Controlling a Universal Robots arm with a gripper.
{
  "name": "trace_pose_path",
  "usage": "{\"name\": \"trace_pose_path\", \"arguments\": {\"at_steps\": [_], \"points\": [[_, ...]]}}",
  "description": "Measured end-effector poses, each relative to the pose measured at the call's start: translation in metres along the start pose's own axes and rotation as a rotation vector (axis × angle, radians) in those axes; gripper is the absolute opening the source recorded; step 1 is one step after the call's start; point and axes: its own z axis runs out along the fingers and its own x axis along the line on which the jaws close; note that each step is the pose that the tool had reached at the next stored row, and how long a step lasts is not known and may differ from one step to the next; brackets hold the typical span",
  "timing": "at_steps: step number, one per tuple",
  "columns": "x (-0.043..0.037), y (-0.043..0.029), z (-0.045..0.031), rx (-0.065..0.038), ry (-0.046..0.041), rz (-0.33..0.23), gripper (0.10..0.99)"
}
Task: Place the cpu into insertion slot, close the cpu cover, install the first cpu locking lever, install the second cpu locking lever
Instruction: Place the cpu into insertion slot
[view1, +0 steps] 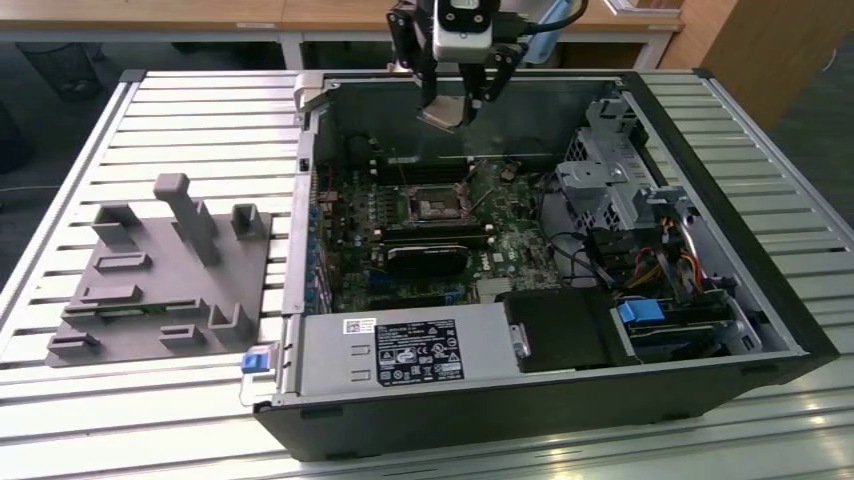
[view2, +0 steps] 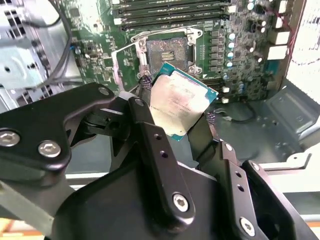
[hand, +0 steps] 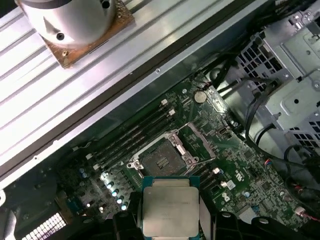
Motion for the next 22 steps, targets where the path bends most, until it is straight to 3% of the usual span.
{"name": "trace_pose_path", "arguments": {"at_steps": [22], "points": [[0.0,-0.0003,0.006,-0.005,-0.0289,0.351,0.541]]}}
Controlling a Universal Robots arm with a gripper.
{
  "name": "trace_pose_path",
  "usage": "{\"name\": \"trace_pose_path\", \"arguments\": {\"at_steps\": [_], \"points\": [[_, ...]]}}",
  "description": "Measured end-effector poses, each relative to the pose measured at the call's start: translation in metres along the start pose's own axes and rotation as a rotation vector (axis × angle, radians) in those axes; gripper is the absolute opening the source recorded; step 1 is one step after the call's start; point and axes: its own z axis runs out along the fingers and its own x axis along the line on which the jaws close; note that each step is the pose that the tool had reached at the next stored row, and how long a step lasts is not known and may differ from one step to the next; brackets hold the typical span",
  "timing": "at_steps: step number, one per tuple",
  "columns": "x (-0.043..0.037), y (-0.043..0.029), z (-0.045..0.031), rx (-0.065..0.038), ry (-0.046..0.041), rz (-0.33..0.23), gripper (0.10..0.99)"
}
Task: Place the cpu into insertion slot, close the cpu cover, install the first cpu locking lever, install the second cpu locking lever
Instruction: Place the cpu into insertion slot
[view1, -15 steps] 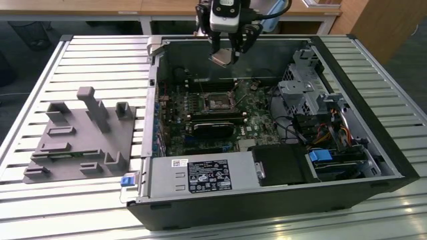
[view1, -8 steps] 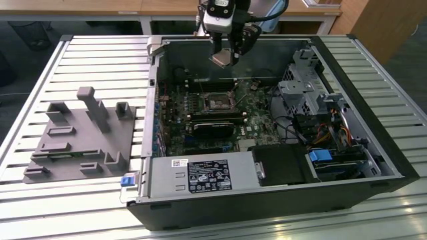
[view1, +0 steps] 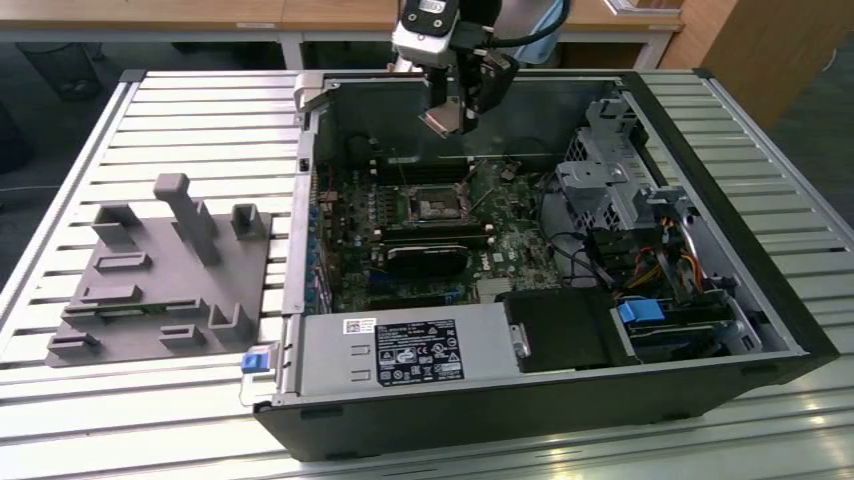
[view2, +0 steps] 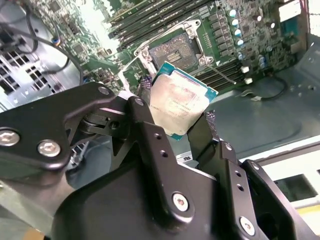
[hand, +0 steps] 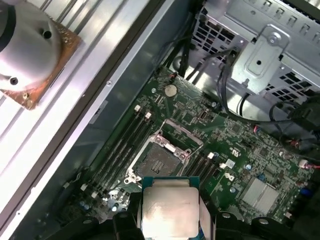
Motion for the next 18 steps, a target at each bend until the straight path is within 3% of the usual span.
{"name": "trace_pose_path", "arguments": {"at_steps": [18], "points": [[0.0007,0.0001,0.004,-0.004,-0.0196,0.238,0.541]]}}
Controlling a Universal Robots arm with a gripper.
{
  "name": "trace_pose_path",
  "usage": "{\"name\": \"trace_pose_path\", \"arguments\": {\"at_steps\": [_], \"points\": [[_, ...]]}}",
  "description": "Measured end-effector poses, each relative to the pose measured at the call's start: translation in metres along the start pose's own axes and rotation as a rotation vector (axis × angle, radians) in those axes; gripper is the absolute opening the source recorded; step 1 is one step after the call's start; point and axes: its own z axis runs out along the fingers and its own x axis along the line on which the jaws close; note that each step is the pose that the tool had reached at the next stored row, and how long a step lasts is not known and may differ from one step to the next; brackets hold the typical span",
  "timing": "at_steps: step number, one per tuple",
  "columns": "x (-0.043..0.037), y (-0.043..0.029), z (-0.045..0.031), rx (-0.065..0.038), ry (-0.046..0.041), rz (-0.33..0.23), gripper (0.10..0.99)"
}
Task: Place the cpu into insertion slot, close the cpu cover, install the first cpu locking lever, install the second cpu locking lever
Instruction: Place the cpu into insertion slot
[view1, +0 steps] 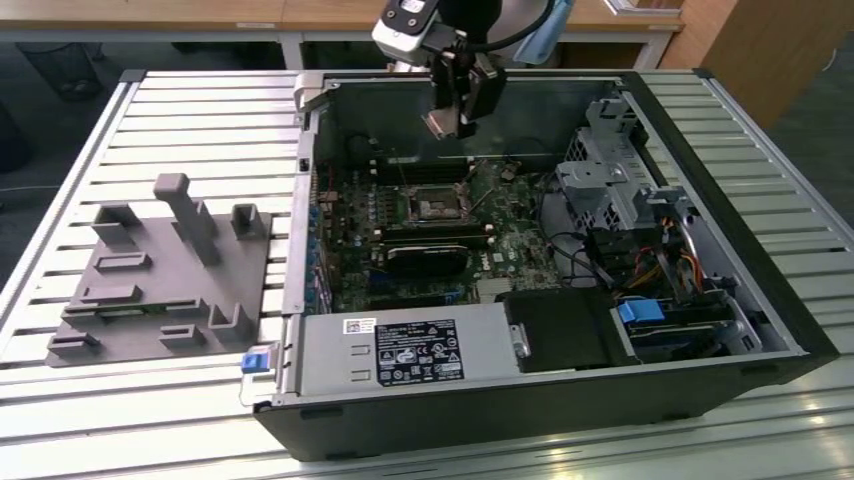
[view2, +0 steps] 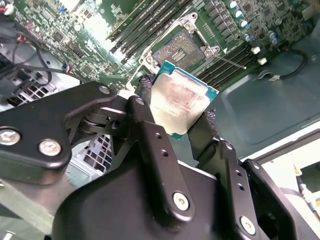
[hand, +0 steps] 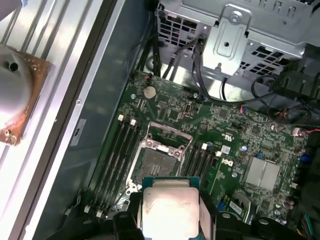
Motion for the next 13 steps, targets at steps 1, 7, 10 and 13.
{"name": "trace_pose_path", "arguments": {"at_steps": [1,7,10,13], "points": [[0.0,0.0,0.0001,0.0,-0.0008,0.009,0.541],[0.0001,0.0,0.0015,-0.001,-0.0047,0.056,0.541],[0.0001,-0.0002,0.0026,-0.001,-0.0053,0.065,0.541],[0.0002,-0.0003,0.0043,-0.001,-0.0061,0.074,0.541]]}}
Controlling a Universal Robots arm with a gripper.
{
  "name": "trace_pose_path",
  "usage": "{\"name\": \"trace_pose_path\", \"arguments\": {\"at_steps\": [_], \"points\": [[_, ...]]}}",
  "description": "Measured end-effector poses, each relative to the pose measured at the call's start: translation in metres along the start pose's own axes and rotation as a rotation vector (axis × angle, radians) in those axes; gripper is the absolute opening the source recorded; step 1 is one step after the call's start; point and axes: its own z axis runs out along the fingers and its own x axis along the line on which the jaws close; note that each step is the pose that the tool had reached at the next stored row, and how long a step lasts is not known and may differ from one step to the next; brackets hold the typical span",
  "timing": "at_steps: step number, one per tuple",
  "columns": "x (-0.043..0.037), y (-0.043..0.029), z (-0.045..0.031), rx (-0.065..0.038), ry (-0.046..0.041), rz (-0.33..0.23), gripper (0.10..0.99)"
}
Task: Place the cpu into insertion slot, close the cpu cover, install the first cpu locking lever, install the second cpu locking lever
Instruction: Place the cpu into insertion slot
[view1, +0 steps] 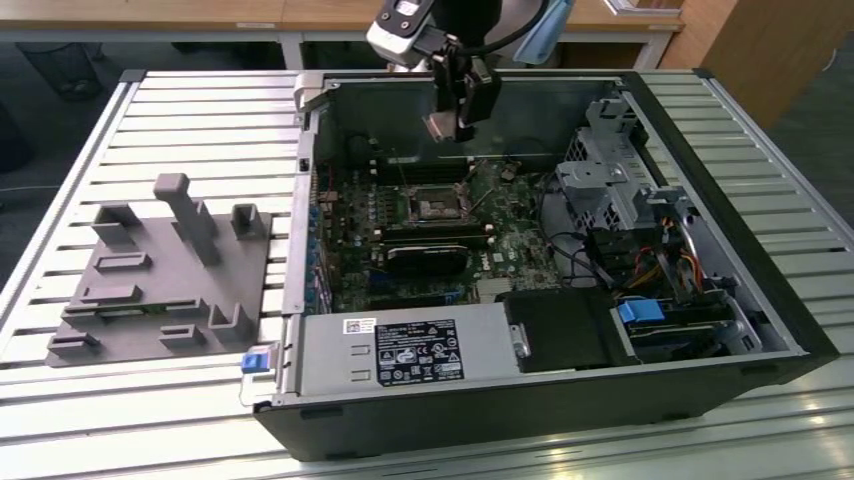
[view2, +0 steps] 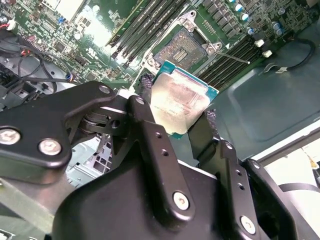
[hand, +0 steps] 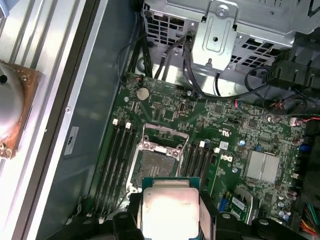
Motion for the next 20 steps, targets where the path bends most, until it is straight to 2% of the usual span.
{"name": "trace_pose_path", "arguments": {"at_steps": [13,20], "points": [[0.0011,-0.0008,0.0112,0.0,-0.0025,0.031,0.541],[0.001,-0.0012,0.0161,-0.001,-0.0135,0.128,0.541]]}}
